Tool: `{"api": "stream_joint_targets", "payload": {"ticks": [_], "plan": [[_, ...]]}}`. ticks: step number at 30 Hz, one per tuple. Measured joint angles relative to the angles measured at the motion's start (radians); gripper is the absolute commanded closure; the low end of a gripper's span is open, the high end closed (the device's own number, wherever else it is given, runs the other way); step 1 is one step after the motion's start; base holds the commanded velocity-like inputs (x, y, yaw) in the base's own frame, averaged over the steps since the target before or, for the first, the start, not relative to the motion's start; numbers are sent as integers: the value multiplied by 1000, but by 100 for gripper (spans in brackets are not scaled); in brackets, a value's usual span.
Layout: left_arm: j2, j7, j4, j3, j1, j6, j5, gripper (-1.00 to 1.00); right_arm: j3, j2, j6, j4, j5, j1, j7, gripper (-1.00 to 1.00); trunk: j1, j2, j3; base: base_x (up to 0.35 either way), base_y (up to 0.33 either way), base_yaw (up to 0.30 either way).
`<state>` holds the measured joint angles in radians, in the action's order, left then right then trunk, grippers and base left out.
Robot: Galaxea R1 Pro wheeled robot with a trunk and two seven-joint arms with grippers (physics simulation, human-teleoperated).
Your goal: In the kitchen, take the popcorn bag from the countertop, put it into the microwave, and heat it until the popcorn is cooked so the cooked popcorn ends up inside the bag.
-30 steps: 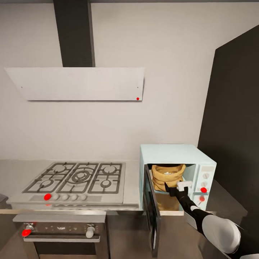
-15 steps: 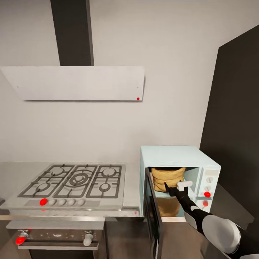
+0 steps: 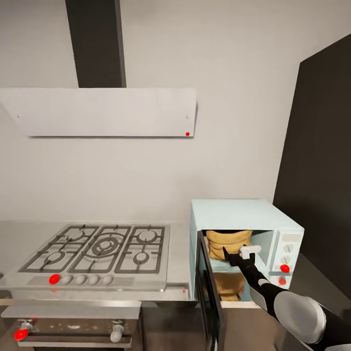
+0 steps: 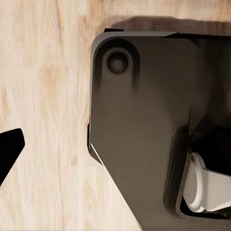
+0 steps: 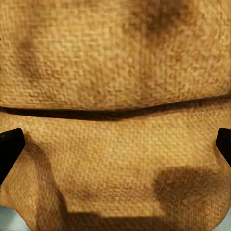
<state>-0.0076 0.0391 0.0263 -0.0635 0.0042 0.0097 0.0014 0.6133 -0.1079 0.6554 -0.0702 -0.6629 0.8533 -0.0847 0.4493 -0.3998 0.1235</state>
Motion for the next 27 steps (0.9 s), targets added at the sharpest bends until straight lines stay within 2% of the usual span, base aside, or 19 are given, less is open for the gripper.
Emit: {"api": "stream_joint_targets", "payload": {"ticks": [4,19,27], "plan": [[0,0,0,0,0,-1,0,-100,0,0,-1,0,0,0,0,-100,0,0,0,155,0,0],[0,0,0,0,0,-1,0,-100,0,0,-1,0,0,0,0,-100,0,0,0,5,0,0],[-3,0,0,0,0,0,0,-100,1,0,-1,0,0,0,0,-100,1,1,0,-252,-71,0]]}}
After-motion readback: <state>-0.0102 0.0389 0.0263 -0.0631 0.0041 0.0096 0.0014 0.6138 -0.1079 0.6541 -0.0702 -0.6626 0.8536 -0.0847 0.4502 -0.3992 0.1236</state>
